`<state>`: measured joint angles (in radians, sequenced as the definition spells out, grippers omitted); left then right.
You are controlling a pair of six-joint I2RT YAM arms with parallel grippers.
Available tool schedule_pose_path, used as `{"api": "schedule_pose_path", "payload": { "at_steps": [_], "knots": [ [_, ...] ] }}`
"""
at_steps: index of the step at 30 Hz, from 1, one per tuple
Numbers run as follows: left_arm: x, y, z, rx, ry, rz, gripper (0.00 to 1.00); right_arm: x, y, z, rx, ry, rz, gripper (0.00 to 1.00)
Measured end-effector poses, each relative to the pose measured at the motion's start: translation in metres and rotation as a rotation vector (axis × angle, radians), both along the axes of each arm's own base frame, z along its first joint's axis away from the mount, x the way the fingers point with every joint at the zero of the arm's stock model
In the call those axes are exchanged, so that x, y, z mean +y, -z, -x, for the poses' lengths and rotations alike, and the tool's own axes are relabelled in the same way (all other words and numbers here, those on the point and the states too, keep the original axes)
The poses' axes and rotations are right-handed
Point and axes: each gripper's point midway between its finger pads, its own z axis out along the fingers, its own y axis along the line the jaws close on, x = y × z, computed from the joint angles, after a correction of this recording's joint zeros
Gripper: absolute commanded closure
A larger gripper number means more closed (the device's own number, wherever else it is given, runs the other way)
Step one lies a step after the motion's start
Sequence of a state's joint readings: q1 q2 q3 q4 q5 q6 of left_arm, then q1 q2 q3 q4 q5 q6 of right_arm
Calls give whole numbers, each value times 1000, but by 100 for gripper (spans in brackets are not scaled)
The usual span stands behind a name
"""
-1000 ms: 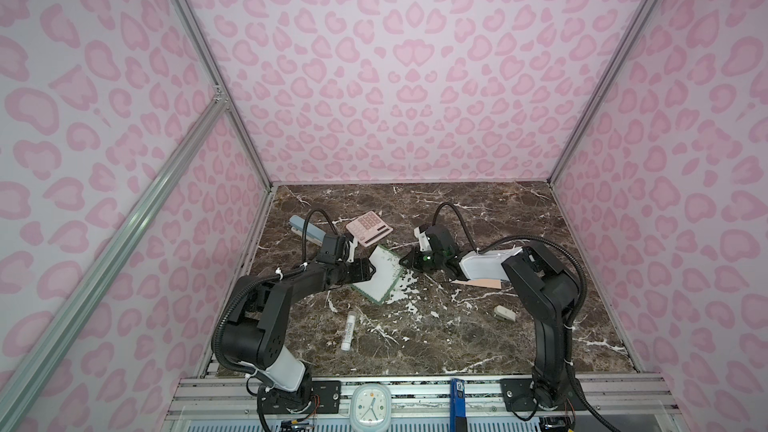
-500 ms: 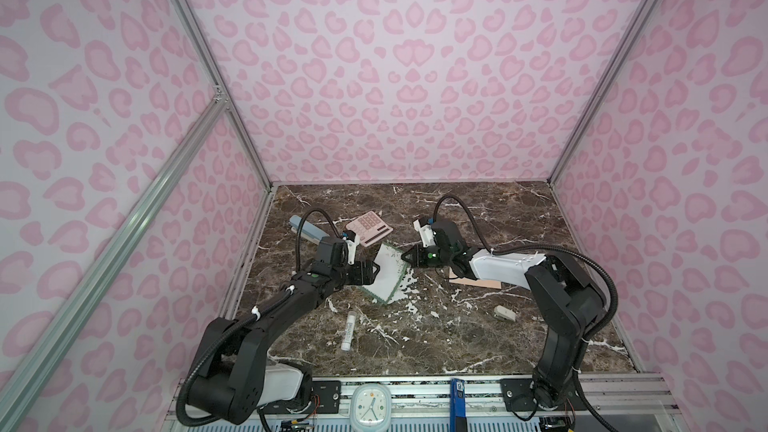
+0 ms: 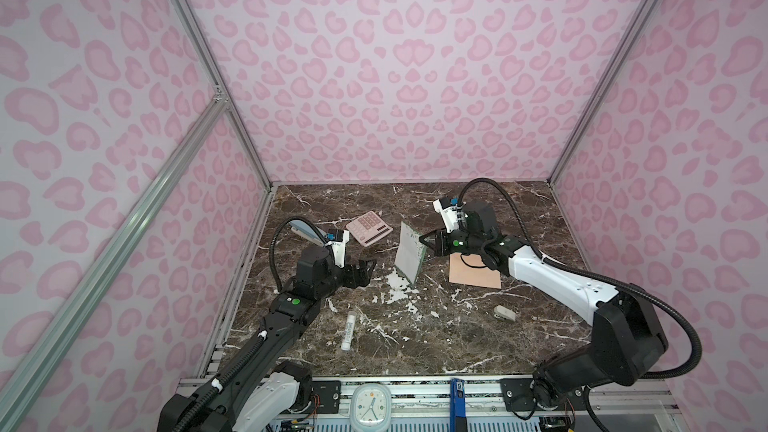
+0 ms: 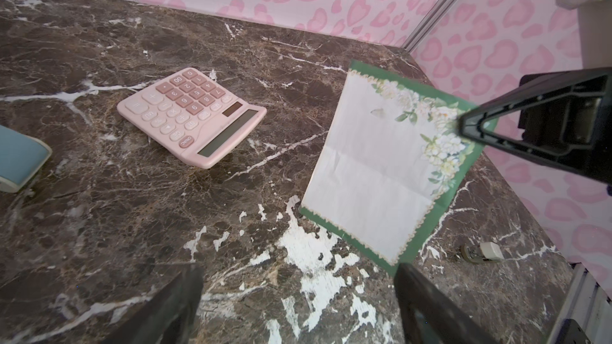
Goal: Place the letter into the envelope and seal it
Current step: 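Lift the letter sheet upright with the right gripper toward the left gripper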
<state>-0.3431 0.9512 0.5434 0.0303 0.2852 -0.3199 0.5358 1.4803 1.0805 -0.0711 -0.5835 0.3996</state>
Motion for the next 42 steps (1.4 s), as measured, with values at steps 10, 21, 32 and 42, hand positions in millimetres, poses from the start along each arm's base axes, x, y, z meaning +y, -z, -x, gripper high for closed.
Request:
{"api": "schedule_pose_path", "payload": {
  "at_steps": [10,21,32,42],
  "knots": [
    [-13,-21,-1,-123,72,68,8,-4,-69,29,-172,-120,-62,100],
    [-33,-70,3,-311,218,97,10,-13,-78,64,-376,-252,-41,100],
    [-52,-99,3,-390,353,92,9,-6,-80,81,-474,-368,-38,100],
    [-60,-101,10,-395,428,102,11,1,-72,89,-458,-427,-38,100]
  ]
}}
